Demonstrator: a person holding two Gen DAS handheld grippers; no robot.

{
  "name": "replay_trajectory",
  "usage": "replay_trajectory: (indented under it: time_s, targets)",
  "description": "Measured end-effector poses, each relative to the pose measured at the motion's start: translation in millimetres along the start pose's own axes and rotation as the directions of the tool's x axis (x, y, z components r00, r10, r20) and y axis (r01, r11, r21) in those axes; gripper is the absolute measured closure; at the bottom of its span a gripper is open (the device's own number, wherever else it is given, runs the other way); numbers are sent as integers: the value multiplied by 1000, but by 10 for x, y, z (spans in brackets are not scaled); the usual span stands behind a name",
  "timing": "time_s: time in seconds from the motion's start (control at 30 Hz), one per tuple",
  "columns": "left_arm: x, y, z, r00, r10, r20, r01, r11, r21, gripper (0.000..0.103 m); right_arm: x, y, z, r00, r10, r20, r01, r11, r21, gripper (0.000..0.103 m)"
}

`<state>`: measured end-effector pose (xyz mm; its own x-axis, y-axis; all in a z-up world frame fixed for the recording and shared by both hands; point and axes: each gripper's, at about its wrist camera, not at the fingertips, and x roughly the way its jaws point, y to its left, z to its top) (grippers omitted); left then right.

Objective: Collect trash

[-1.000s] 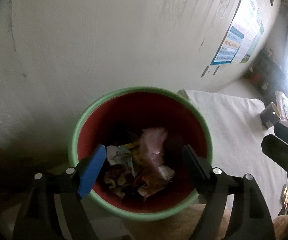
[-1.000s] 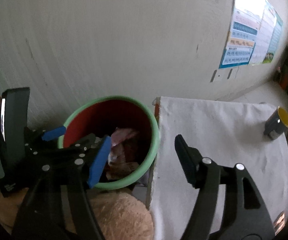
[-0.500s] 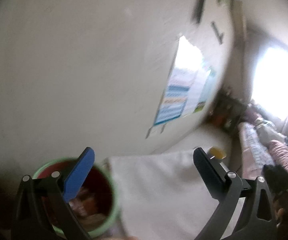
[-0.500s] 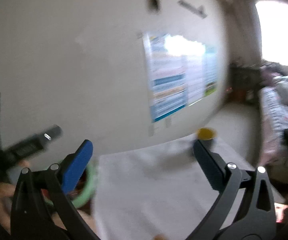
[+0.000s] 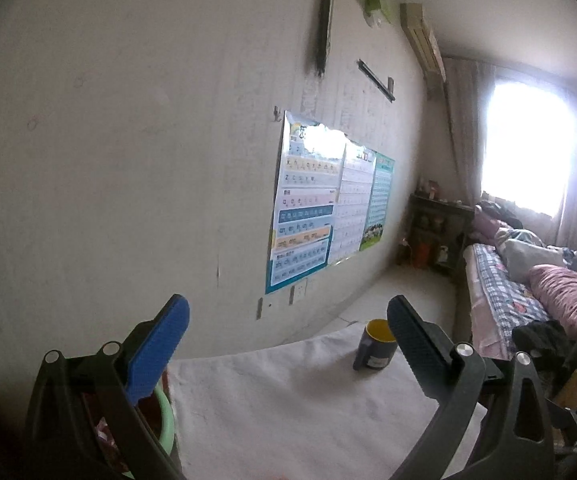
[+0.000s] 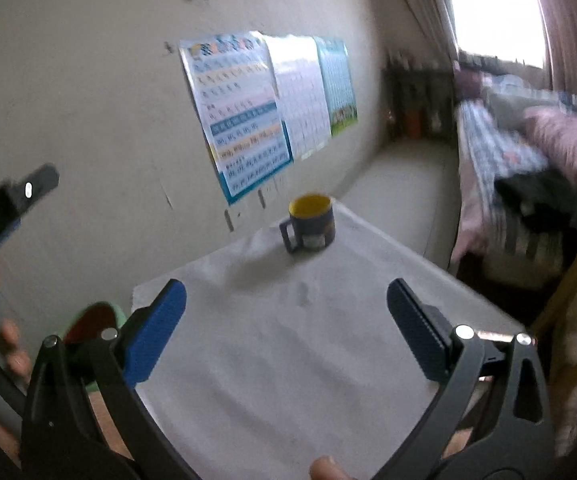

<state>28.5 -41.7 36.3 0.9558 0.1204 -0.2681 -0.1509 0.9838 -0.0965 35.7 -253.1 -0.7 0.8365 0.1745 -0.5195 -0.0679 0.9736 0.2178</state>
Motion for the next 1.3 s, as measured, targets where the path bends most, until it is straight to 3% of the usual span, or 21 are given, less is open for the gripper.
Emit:
replay_trajectory:
  time_s: [0.13,0.4,0.77,1.3]
  targets:
    - [-5,-87,-24,999,10,-38,-9,1000,13,8,-60,-104,72,999,-42,-34,43,999,25,4]
    - [1,-142,-47,995,9,-94,-5,999,40,8,-242,-159,210,997,-83,-8,83,996,26,4]
    - [-9,-197,-61,995,17,-98,-9,997,80,8,-323,-103,257,996,-90,24,90,996,-2,4]
    - [26,-224,-74,990,13,-140,-1,996,86,8,-280,-156,231,994,-109,-10,109,994,1,4]
